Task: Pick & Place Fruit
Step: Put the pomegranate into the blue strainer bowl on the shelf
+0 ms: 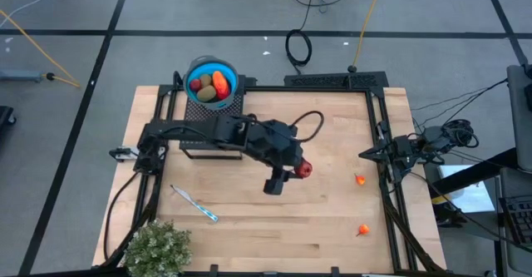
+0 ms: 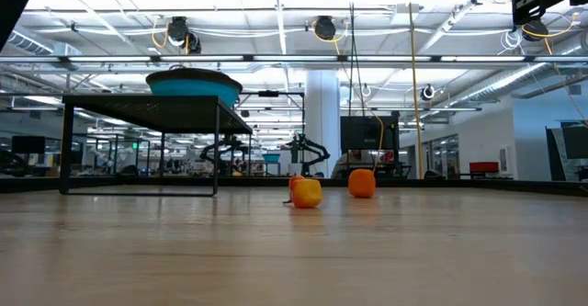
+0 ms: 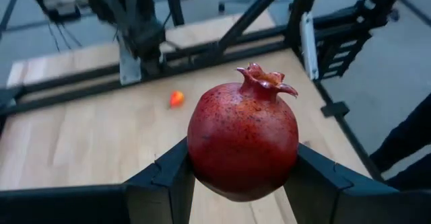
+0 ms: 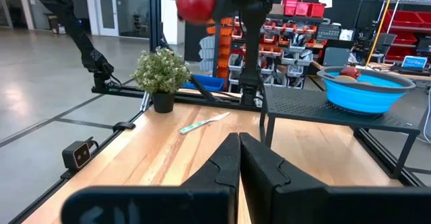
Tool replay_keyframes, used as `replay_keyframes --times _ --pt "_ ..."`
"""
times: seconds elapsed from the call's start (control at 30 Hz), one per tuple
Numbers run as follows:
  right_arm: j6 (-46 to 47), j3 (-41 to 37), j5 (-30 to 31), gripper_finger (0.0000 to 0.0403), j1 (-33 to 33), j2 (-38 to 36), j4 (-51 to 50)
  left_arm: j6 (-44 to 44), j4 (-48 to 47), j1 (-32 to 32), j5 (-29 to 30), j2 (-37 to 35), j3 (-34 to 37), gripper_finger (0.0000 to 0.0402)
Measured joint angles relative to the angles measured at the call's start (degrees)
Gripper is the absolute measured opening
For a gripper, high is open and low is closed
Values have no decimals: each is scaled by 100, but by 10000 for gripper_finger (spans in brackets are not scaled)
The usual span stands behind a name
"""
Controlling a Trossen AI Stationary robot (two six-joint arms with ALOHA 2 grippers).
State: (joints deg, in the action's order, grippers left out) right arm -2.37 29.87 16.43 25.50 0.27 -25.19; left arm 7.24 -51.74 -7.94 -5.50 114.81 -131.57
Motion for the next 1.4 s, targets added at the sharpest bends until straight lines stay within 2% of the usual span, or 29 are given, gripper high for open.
replay_keyframes --times 0.07,0.33,0.53,0.93,1.2,1.27,1.4 --pt "-2 0 0 4 0 0 4 110 159 21 -190 -103 0 184" --pt "-2 0 0 4 -2 0 2 320 1070 171 -1548 -339 0 184" --pt "-2 0 2 4 0 2 4 336 1768 202 -3067 -354 2 184" --pt "-2 0 0 4 0 2 4 -28 3418 22 -5190 -354 2 184" --pt "-2 0 0 4 0 2 4 -125 3816 -100 -5376 -354 2 184" --pt "-4 0 2 4 -2 2 4 -197 3859 -106 -5184 -354 2 184" --pt "-1 0 0 4 -2 2 3 -612 4240 -122 -4386 -350 4 184"
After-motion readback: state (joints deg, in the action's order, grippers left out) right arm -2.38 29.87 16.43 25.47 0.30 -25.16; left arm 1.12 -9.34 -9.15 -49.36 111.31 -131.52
